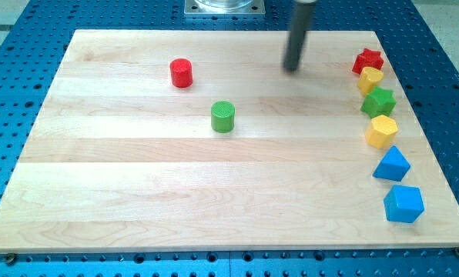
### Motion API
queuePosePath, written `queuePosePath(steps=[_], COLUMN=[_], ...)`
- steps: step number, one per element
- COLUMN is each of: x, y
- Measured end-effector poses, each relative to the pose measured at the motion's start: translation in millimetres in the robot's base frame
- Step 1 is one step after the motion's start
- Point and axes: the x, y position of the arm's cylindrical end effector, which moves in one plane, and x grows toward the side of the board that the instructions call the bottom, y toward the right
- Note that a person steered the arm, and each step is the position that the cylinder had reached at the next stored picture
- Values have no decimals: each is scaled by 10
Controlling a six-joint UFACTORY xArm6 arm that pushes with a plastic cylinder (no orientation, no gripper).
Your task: Place the red circle at the left of the red star
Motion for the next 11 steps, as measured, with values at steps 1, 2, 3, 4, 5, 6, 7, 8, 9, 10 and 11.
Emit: queuePosePath(steps=[1, 2, 3, 4, 5, 6, 7, 8, 9, 10, 11], x=[467, 242, 21, -18, 262, 455, 648, 392, -83, -27, -256], y=[-1234, -2238, -1787, -568, -241, -234, 328, 769, 1029, 740, 616])
